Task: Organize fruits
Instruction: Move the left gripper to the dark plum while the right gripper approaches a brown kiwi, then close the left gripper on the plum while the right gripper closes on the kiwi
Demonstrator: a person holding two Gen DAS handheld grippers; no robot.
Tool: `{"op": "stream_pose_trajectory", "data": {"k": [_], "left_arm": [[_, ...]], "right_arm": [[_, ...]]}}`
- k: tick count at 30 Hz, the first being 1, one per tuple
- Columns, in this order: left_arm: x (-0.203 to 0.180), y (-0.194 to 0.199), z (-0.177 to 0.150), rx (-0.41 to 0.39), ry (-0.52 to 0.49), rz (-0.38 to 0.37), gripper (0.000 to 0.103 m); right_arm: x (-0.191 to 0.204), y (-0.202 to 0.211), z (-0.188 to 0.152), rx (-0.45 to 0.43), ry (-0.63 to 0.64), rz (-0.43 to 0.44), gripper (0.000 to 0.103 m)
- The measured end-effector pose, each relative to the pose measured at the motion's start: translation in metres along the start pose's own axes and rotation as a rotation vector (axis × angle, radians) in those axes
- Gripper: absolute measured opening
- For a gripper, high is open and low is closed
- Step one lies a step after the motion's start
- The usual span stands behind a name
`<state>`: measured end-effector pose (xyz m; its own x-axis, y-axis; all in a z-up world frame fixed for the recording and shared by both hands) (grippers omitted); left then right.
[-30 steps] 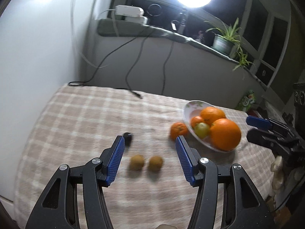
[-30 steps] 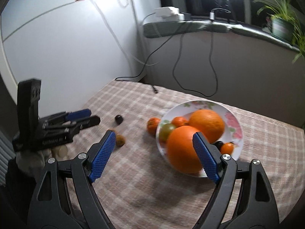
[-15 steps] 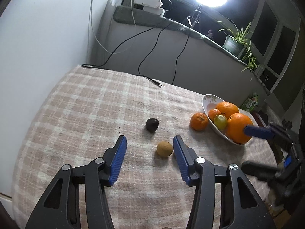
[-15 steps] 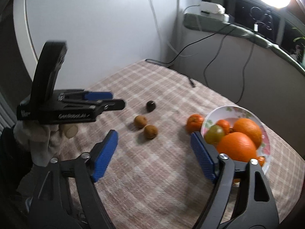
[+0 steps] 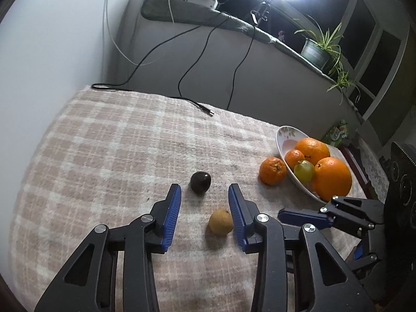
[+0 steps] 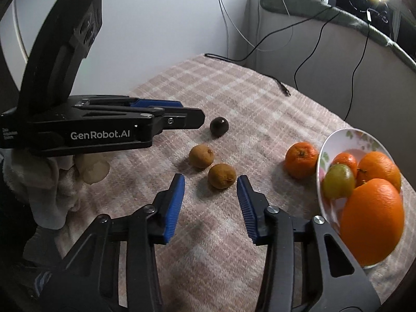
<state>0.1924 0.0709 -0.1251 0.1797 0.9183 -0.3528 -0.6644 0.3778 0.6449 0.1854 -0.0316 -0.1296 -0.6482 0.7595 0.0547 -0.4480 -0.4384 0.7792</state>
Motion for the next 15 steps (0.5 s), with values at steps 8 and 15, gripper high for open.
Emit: {"op": "stream_pose_trajectory", "data": {"k": [8, 15], "left_arm": [[-0.002, -0.022, 0.002, 0.046, -0.019, 0.002, 0.033], [0.0, -0.03, 0.001, 0.066, -0.02, 0.008, 0.032]], "right_arm": [[-0.006, -0.02, 0.001, 0.026, -0.015, -0.017, 0.039], [-0.013, -0.031, 0.001, 0.04, -0.038, -0.019, 0.038]]}}
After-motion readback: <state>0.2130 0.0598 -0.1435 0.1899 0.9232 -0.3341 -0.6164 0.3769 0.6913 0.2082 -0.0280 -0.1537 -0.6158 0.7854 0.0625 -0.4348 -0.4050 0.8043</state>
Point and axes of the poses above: each gripper's, at about its wrist camera, not at the fingertips, and y roughly against the way its jaws point, x to its left, z to its top, the point moved 4 cm from there along -y, roughly the way its jaws point, and after that the axes turned 2 degrees about -x, right-handed, at the moved point
